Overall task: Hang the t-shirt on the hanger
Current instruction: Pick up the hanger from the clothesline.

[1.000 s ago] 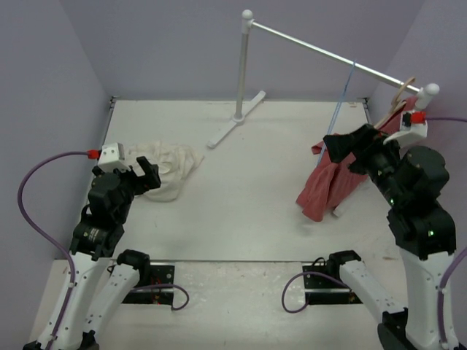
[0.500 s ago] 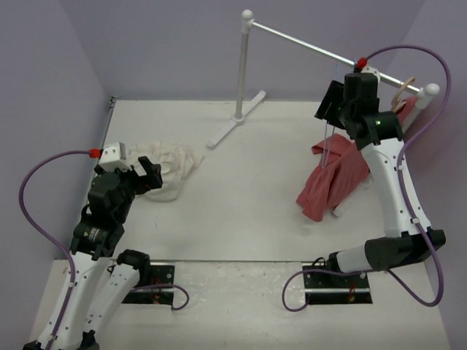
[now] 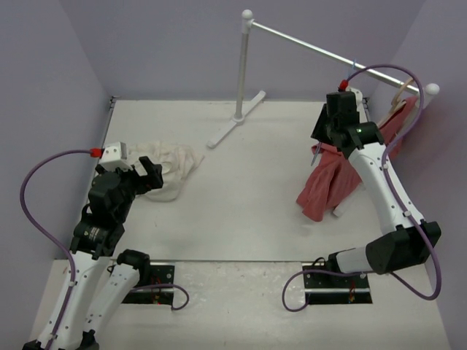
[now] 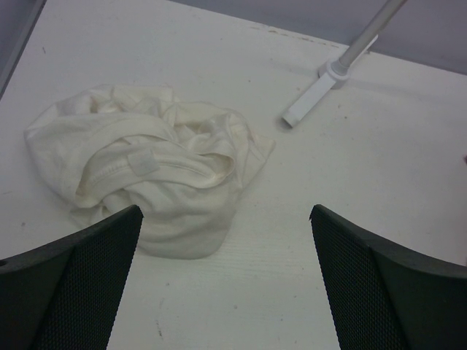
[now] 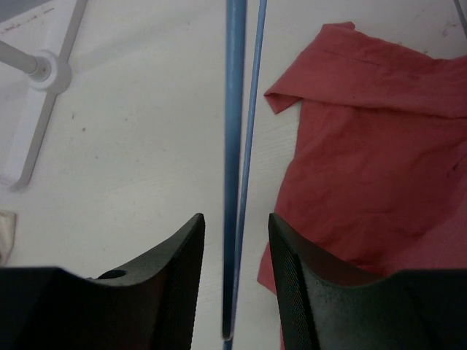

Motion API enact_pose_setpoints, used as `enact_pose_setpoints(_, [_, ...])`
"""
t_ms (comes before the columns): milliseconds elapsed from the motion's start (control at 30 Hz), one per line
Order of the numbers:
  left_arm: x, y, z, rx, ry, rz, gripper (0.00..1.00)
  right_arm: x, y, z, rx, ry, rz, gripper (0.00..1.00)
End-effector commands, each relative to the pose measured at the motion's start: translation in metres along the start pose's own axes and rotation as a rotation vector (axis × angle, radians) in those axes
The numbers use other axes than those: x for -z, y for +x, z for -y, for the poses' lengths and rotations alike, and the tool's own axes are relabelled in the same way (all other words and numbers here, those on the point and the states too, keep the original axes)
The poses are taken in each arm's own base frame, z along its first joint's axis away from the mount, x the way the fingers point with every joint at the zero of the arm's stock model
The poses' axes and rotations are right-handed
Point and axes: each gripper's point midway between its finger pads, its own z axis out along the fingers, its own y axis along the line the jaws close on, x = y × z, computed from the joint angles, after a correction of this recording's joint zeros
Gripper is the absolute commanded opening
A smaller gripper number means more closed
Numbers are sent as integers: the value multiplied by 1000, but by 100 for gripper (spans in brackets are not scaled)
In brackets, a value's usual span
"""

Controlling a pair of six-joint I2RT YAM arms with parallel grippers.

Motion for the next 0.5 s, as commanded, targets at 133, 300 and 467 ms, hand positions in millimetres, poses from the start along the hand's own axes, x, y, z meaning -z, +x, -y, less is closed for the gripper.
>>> enact_pose_setpoints(133, [-2,-2,6,-14,39,23,100,10,-2,4,-43,20,72,38])
enact_pose_setpoints(300, [-2,-3,7,-14,45,25,100,9,7,6,-48,29,65,17])
enact_pose_setpoints(467, [-1,-3,8,-13,48,28,100,17,5,2,-51,19,77,17])
